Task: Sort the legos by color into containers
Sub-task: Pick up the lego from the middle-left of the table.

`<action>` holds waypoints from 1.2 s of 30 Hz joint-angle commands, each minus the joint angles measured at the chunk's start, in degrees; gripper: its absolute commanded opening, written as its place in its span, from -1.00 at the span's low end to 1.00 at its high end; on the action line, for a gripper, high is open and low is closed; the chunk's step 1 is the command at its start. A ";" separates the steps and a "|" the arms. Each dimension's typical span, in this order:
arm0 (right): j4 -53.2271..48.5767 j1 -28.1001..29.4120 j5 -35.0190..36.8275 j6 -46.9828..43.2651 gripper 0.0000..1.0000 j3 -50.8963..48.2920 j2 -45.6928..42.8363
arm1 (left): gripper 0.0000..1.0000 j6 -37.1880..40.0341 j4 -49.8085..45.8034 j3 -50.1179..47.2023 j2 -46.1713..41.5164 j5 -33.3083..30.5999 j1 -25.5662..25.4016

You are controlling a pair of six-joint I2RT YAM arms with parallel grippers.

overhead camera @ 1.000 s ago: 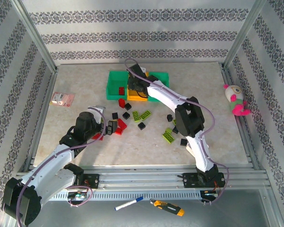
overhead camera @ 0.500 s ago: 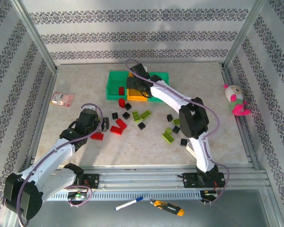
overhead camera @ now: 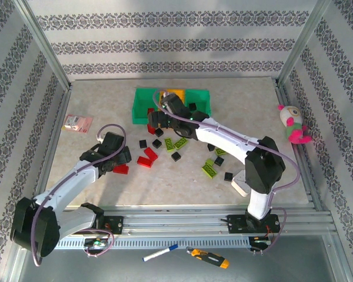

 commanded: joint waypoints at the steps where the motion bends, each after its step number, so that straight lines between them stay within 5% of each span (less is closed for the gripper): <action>1: 1.64 1.71 0.31 1.81 0.79 -2.56 -2.38 | 0.62 1.86 1.13 1.92 3.57 5.04 0.85; 19: 0.16 6.31 4.43 5.59 0.82 -7.59 -5.21 | 0.47 11.36 2.86 9.04 23.08 3.77 2.42; 25: -0.06 6.51 4.77 6.40 0.81 -8.52 -5.81 | 0.21 12.11 -0.37 13.25 27.85 3.50 2.61; 31: -1.31 6.62 6.09 6.12 0.81 -7.54 -5.39 | -0.26 12.16 -2.07 14.14 26.71 4.15 2.61; 33: -1.54 6.55 6.16 5.84 0.81 -7.00 -5.19 | -0.22 12.43 -3.20 14.62 26.11 4.11 2.59; 36: -1.45 6.61 6.26 5.66 0.81 -6.35 -4.99 | 0.18 13.29 -3.79 14.30 25.46 4.73 2.62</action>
